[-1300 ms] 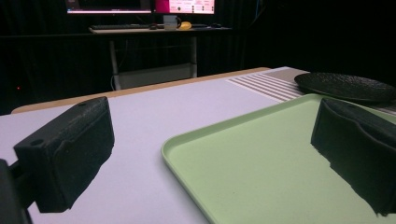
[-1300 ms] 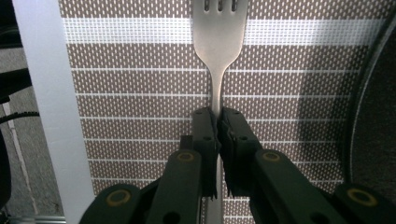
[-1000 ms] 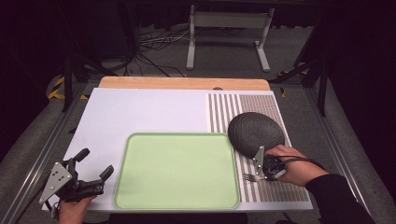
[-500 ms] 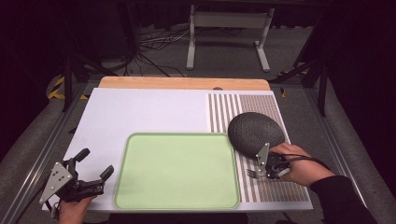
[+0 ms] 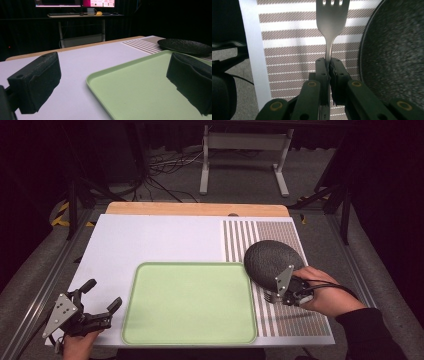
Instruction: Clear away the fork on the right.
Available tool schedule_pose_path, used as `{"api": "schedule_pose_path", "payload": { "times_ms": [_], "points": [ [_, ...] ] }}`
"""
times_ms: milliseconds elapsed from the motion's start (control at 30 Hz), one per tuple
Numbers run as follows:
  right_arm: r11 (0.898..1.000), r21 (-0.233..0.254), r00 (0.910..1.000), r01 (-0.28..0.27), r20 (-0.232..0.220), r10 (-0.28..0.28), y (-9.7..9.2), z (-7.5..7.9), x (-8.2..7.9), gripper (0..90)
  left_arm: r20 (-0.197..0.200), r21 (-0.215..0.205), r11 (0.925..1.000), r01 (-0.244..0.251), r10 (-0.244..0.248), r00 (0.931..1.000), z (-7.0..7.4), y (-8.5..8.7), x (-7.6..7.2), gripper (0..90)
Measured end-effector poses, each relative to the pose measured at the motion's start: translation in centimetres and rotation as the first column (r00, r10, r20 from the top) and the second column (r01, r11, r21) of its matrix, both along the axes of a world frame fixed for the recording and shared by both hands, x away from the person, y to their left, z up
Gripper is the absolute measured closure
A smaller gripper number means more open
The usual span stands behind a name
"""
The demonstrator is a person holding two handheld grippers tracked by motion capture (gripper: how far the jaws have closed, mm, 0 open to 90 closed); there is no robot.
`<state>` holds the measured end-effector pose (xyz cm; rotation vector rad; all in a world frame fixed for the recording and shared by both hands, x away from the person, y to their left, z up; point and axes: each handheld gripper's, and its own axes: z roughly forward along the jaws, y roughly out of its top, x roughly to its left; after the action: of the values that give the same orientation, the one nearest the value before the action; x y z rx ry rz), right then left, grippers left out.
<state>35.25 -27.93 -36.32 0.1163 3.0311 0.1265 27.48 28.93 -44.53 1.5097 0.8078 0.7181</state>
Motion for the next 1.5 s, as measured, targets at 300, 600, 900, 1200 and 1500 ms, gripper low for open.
{"api": "schedule_pose_path", "payload": {
  "times_ms": [300,600,900,1200,1500],
  "points": [
    [0.999,0.037,0.9996,-0.017,0.022,0.016,2.2,1.4,0.2,85.4,0.000,-0.004,1.0000,0.001,-0.001,1.0000,0.0,0.1,0.0,0.1],
    [0.996,0.081,0.9993,-0.030,0.024,0.028,5.0,2.3,0.5,85.4,-0.004,-0.005,1.0000,0.002,-0.002,1.0000,0.0,0.1,0.0,0.1],
    [0.992,0.128,0.9996,-0.020,0.022,0.017,7.7,3.2,0.8,85.4,-0.002,-0.008,1.0000,0.004,-0.004,1.0000,0.0,0.1,0.0,0.1],
    [0.988,0.148,0.9989,0.039,0.021,-0.043,10.0,3.7,1.1,85.4,-0.001,-0.008,0.9999,0.007,-0.007,1.0000,0.0,0.1,0.0,0.1],
    [0.972,0.189,0.9895,0.139,0.014,-0.144,11.9,4.3,1.4,85.4,-0.001,-0.008,0.9999,0.007,-0.007,1.0000,0.0,0.1,0.0,0.1]
  ]
}}
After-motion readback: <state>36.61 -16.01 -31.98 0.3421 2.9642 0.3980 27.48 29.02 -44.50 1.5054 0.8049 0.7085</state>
